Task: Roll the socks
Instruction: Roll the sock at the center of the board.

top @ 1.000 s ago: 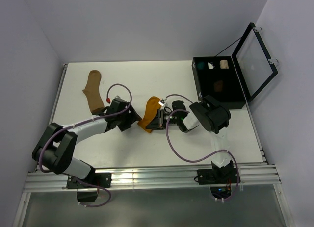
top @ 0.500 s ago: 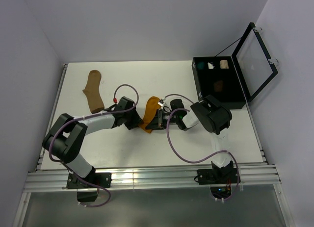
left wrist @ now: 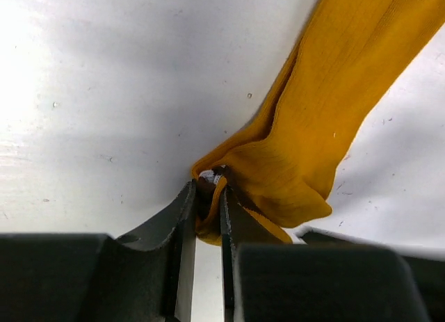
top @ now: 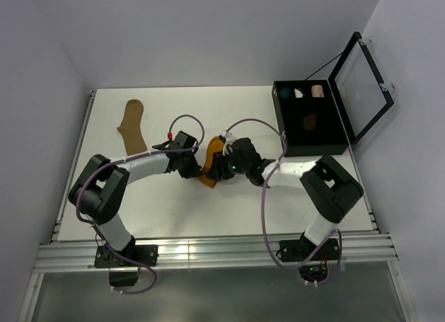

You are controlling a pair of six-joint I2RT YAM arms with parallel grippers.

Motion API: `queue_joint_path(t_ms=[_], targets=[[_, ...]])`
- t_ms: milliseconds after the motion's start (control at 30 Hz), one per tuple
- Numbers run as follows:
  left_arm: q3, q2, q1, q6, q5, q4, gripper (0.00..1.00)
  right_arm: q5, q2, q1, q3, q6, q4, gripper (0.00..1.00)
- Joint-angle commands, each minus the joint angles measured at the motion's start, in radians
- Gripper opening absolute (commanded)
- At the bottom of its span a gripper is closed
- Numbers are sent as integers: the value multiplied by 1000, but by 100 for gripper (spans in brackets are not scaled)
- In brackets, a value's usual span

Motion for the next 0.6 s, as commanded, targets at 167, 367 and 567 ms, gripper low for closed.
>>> queue_joint_path(t_ms=[167, 367, 567], targets=[[87, 60, 2, 145, -24, -104, 9, 542, -174, 221, -38, -327, -44, 52], [112, 80, 4, 167, 2, -101, 10, 672, -112, 336, -6, -453, -32, 53], [127, 82, 8, 179, 3, -110, 11, 715, -23, 399, 39, -482, -41, 53]])
